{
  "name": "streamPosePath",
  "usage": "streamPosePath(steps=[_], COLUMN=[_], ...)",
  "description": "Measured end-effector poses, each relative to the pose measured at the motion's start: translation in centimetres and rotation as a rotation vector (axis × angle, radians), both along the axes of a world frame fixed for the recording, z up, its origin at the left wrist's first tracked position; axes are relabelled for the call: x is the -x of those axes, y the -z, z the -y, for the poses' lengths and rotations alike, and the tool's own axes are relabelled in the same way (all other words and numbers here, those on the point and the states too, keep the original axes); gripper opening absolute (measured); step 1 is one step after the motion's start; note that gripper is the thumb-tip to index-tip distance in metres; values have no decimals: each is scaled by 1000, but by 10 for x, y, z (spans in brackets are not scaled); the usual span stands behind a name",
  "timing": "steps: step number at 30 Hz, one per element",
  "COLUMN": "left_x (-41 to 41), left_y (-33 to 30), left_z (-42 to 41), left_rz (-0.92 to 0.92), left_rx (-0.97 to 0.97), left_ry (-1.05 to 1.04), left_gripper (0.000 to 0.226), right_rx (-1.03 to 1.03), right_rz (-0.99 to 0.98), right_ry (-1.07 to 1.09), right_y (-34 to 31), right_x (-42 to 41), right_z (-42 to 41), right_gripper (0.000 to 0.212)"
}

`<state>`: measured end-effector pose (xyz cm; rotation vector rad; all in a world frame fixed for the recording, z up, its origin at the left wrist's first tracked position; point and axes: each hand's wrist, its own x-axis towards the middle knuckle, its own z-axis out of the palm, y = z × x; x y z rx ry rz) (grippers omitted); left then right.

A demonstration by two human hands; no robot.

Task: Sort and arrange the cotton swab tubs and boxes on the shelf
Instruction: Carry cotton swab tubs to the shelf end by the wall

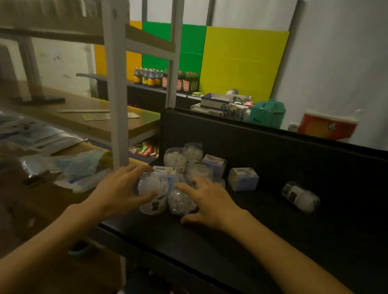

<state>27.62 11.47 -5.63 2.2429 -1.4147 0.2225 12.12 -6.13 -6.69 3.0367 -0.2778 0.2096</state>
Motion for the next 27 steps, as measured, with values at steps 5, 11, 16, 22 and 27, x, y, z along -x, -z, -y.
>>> streamPosePath(steps=[5,11,16,22,27], left_x=[-9,-11,-14,7,41], left_y=[12,17,18,15,14], left_z=[0,-6,-11,-6,5], left_rz=[15,-44,-64,-139,-164], left_rx=[39,88,161,335,316], left_ry=[18,71,171,301,389], left_gripper=[67,65,61,58,61], right_rx=[-75,-282,-553,-738,-751], right_rz=[59,112,181,198,160], right_ry=[49,72,119,260,342], right_y=[6,-7,-22,-41,-52], right_x=[-1,17,29,60,100], right_z=[-7,-14,-15,-5,8], right_gripper=[79,80,81,64,51])
